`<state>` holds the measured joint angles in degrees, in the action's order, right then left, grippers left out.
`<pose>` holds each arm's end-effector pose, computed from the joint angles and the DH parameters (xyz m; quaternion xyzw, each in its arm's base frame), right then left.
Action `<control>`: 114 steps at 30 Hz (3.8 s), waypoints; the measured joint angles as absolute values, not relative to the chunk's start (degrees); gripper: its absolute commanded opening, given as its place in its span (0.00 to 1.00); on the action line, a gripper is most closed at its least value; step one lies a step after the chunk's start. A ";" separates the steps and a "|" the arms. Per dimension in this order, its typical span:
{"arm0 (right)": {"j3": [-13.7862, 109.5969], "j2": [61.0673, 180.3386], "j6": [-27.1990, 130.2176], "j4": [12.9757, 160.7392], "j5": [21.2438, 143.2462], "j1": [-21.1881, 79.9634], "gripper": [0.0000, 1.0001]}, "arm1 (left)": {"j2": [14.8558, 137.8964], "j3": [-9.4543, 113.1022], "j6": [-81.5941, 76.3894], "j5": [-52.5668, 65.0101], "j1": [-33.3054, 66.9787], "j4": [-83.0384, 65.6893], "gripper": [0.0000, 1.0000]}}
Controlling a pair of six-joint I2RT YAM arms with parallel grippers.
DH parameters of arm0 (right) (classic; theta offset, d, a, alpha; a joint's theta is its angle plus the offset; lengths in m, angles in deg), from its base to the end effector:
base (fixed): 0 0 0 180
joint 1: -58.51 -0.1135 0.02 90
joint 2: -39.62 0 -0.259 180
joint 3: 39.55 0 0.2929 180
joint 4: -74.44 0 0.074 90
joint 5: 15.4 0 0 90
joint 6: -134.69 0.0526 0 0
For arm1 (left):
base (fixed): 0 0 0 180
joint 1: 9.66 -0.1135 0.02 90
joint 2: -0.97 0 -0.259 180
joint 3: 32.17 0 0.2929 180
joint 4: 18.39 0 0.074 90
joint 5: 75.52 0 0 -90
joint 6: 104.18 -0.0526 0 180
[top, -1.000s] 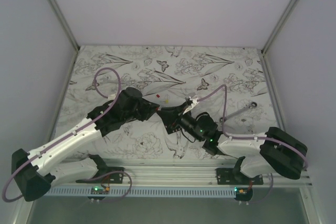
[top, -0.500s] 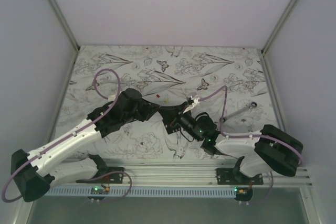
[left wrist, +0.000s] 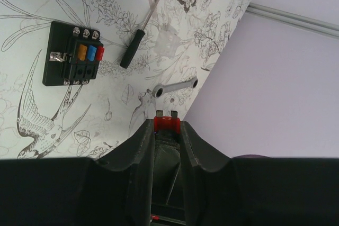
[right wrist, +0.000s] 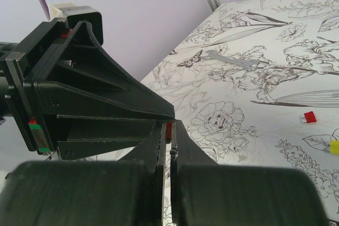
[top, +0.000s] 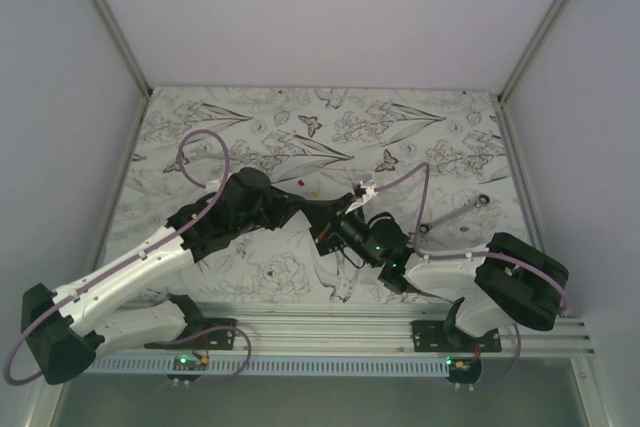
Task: Snap on the fuse box
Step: Pick up the fuse from the center of the board, then install the fuse at the fuse box base.
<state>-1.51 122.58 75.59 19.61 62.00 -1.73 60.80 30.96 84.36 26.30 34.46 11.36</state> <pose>0.1684 0.2713 0.1853 -0.0807 0.6399 0.4940 0.5831 0.2190 -0.1974 0.2984 -0.4349 0.7272 -0.4682 0.2506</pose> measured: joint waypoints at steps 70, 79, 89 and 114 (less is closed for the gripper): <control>43.93 142.80 63.13 125.83 72.91 10.44 0.00 | 60.76 21.89 27.73 35.65 20.97 22.29 1.00; 43.93 142.86 63.57 124.92 72.43 10.44 0.00 | 61.48 21.89 27.73 35.63 20.97 22.44 1.00; 43.93 142.86 63.52 124.19 73.26 10.44 0.00 | 62.14 21.89 27.73 35.61 20.69 22.82 1.00; 43.93 144.09 63.50 124.13 73.19 10.44 0.00 | 62.16 21.89 27.73 35.61 20.64 23.12 1.00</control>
<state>43.93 144.09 63.50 124.13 73.19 10.44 62.16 21.89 27.73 35.61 20.64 23.12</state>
